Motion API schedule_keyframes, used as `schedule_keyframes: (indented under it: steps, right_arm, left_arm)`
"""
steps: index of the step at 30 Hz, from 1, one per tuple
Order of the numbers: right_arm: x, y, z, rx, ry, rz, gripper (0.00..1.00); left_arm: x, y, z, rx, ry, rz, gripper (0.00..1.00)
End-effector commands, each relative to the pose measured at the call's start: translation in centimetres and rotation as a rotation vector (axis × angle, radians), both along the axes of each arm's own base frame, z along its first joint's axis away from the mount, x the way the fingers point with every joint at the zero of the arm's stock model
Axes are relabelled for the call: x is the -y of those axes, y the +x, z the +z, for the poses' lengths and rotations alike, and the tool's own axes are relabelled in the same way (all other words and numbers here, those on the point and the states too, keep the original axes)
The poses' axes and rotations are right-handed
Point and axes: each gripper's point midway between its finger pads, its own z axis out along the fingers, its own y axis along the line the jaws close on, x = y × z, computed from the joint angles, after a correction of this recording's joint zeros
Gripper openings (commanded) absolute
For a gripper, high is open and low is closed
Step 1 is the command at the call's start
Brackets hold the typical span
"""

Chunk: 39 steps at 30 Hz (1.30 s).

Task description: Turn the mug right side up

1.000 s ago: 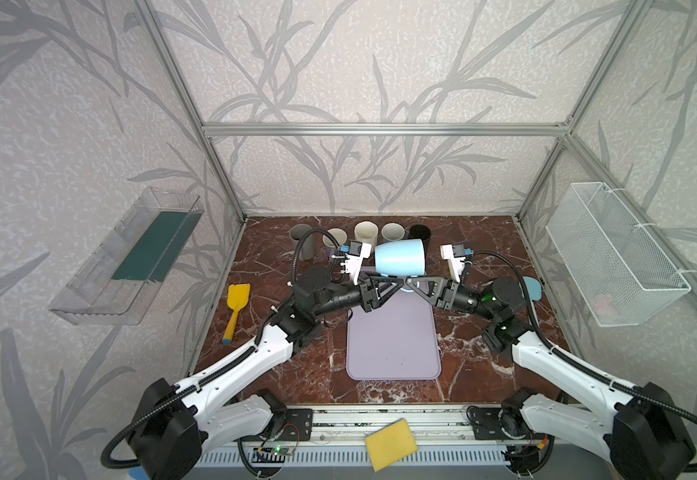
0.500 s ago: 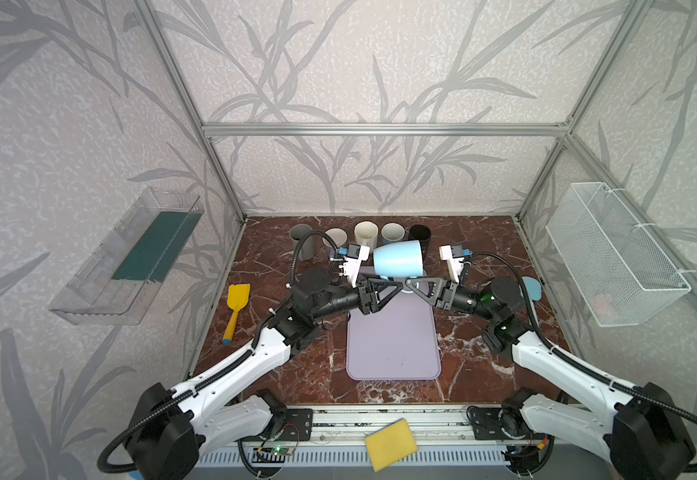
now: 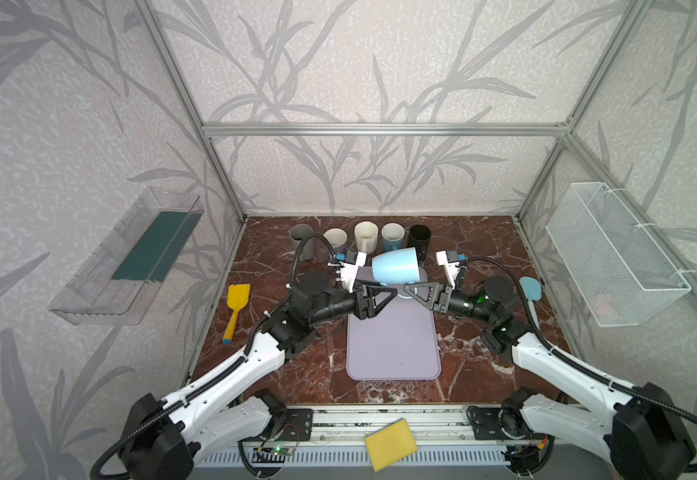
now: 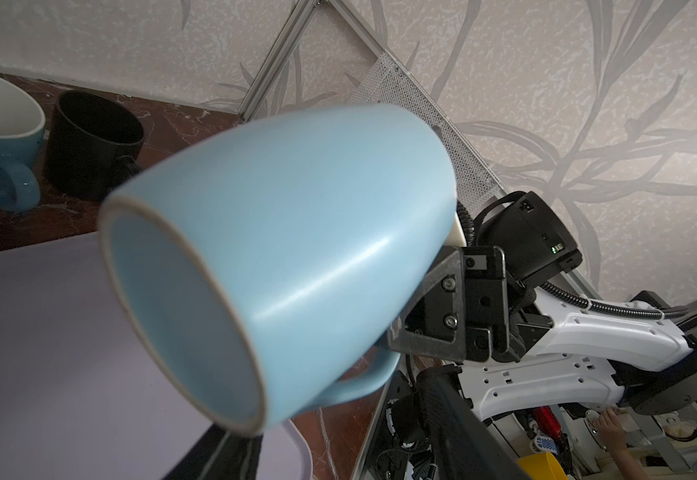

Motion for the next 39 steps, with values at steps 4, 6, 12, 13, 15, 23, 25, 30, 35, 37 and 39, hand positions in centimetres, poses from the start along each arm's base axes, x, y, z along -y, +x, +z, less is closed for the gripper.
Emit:
schedule_keyframes:
  steps: [4,6,12,13,15,23,25,30,35,37,39]
  right_arm:
    - [0.5,-0.2,1.9,0.104,0.033,-0.019,0.00]
    - [0.4,-0.1,1.7,0.103,0.029,-0.023,0.00]
    - [0.4,0.1,0.3,0.062,-0.005,-0.028,0.00]
    - [0.4,0.2,0.2,0.061,-0.007,-0.028,0.00]
    - [0.4,0.2,-0.1,0.056,-0.019,-0.030,0.00]
    - [0.6,0.3,-1.7,0.028,-0.074,-0.048,0.00]
    - [0.7,0.3,-2.0,0.023,-0.090,-0.050,0.00]
    - [0.9,0.2,-2.9,0.013,-0.139,-0.057,0.00]
    - [1.2,0.4,-4.1,-0.002,-0.206,-0.076,0.00]
    - [1.3,0.3,-4.5,-0.005,-0.221,-0.080,0.00]
    - [1.5,0.3,-4.9,-0.008,-0.236,-0.084,0.00]
  left_arm:
    - [-1.1,0.0,-0.1,0.039,0.028,0.040,0.64]
    - [-1.3,-0.1,-0.1,0.043,0.038,0.044,0.64]
    - [-2.0,-0.3,-0.4,0.049,0.057,0.068,0.64]
    - [-2.0,-0.4,-0.3,0.049,0.059,0.067,0.64]
    - [-2.2,-0.4,-0.4,0.050,0.068,0.071,0.64]
    - [-2.6,-0.4,0.0,0.062,0.063,0.096,0.64]
    - [-2.6,-0.4,-0.1,0.060,0.064,0.095,0.64]
    - [-2.8,-0.3,-0.6,0.051,0.088,0.104,0.64]
    - [-2.9,-0.3,-0.4,0.054,0.084,0.108,0.64]
    - [-3.0,-0.3,-0.4,0.054,0.085,0.109,0.64]
    - [-3.0,-0.3,-0.4,0.057,0.088,0.111,0.64]
